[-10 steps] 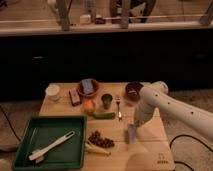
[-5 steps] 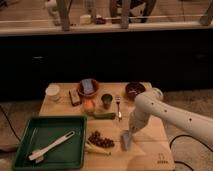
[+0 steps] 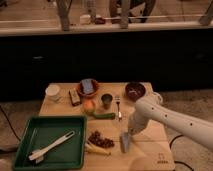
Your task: Place towel in table surface
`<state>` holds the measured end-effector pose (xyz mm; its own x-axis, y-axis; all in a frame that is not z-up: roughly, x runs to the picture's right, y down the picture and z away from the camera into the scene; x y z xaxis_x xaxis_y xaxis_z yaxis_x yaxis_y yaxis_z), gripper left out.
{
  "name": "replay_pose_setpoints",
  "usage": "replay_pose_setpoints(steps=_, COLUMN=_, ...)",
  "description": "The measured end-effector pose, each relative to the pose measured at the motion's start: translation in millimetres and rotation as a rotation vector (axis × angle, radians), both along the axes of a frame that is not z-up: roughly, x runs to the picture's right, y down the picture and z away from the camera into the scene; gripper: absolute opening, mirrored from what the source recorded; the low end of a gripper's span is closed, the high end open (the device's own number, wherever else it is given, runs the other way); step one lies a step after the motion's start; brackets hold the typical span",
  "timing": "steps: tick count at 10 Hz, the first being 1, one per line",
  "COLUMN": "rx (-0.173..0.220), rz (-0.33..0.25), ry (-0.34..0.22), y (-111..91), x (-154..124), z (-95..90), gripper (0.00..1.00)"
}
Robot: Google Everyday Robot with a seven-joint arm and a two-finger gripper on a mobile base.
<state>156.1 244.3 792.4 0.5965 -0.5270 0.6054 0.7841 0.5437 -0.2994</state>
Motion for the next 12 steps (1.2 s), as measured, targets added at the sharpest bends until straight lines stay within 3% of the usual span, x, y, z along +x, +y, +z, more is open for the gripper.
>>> replay_pose_setpoints(steps=5, rx=0.005, rz=-0.004, ry=-0.001, y=1.1, x=-0.9, z=3.7, gripper=0.73)
replay_pose_setpoints(steps=6, rx=0.007, rz=-0.006, ry=0.001, y=1.2, x=-0.6, z=3.8, gripper=0.79)
replay_pose_setpoints(steps=12, rx=-0.003, rz=-0.026, ry=0.015, y=-4.4, x=2.2, z=5.3, gripper=0.8)
